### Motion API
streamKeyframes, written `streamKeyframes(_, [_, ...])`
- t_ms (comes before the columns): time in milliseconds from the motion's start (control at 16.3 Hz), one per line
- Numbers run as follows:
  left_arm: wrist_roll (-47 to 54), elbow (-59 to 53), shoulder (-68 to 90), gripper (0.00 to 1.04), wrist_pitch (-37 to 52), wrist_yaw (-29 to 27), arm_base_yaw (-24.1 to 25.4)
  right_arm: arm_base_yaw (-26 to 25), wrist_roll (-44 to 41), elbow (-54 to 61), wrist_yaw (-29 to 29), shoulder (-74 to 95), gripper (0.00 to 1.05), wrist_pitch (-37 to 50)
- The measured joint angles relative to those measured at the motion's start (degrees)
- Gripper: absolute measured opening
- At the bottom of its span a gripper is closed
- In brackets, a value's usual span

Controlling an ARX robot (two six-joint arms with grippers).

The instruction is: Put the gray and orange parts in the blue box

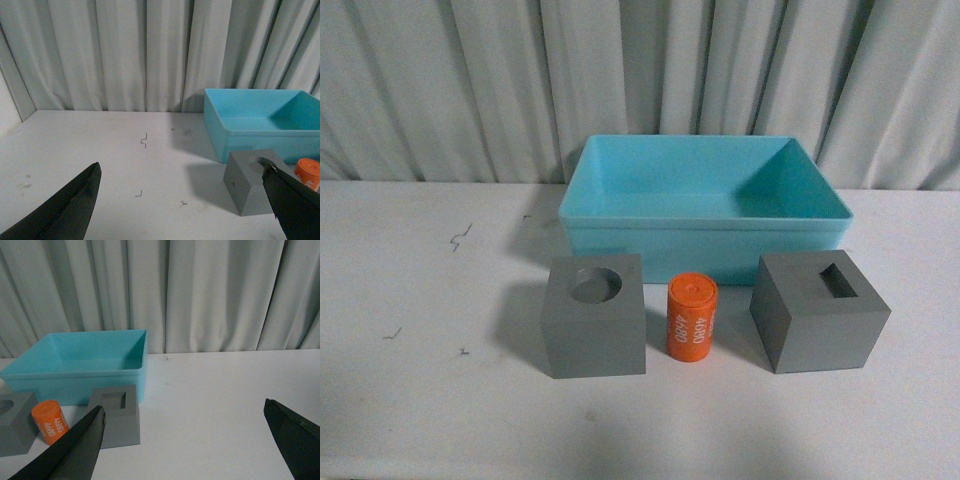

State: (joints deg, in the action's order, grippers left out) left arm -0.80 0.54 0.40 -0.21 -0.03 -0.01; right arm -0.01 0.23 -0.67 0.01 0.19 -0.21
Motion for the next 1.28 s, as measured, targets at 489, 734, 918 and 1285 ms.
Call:
streamKeyframes(489, [0.00,0.00,0.00,0.98,0.00,0.00,0.00,0.00,-0.02,0.00,0.00,0.00,0.98,0.00])
streamKeyframes(734, [0.00,0.00,0.00,0.98,0.00,0.00,0.00,0.00,-0.02,0.00,0.00,0.00,0.98,0.00])
streamKeyframes(918, [0.00,0.00,0.00,0.98,0.00,0.00,0.00,0.00,-0.02,0.00,0.00,0.00,0.98,0.00])
streamKeyframes(1285, [0.00,0.00,0.00,0.98,0.00,0.00,0.00,0.00,-0.02,0.00,0.00,0.00,0.98,0.00])
